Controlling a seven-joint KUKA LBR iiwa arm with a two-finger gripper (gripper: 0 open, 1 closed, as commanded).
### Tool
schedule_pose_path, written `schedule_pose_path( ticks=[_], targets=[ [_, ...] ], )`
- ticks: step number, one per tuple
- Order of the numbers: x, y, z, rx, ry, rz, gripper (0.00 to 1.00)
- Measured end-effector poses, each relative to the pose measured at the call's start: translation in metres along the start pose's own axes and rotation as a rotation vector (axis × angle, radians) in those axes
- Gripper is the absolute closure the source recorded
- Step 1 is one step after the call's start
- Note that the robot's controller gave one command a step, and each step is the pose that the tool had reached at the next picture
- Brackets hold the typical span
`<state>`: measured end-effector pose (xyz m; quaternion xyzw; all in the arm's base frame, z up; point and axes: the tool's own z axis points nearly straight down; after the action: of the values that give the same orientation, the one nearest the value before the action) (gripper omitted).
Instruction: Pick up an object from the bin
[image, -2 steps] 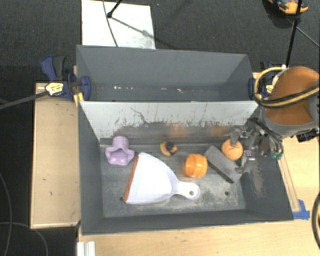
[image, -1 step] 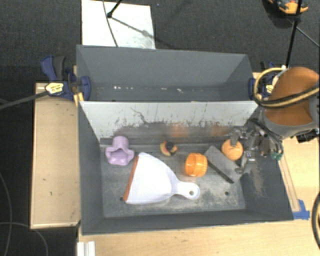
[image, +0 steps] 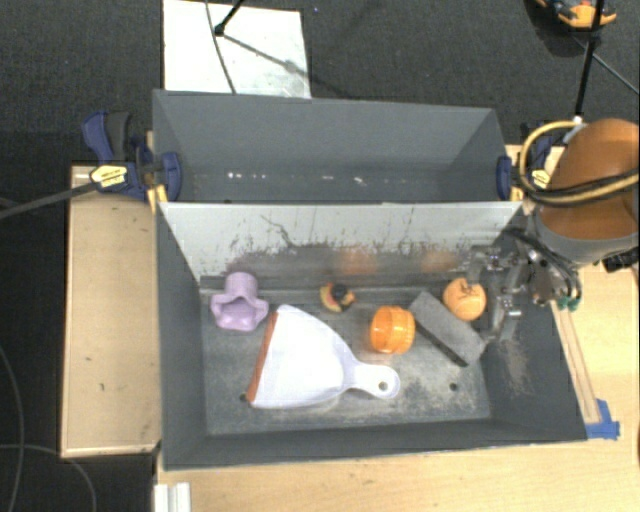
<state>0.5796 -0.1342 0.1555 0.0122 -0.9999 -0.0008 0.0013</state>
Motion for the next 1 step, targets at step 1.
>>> schedule_pose_path(
  ticks=[1],
  targets=[
    [-0.0097,0.0399,-0.0031,0.004,-0.01,-0.042,0.0]
  ],
)
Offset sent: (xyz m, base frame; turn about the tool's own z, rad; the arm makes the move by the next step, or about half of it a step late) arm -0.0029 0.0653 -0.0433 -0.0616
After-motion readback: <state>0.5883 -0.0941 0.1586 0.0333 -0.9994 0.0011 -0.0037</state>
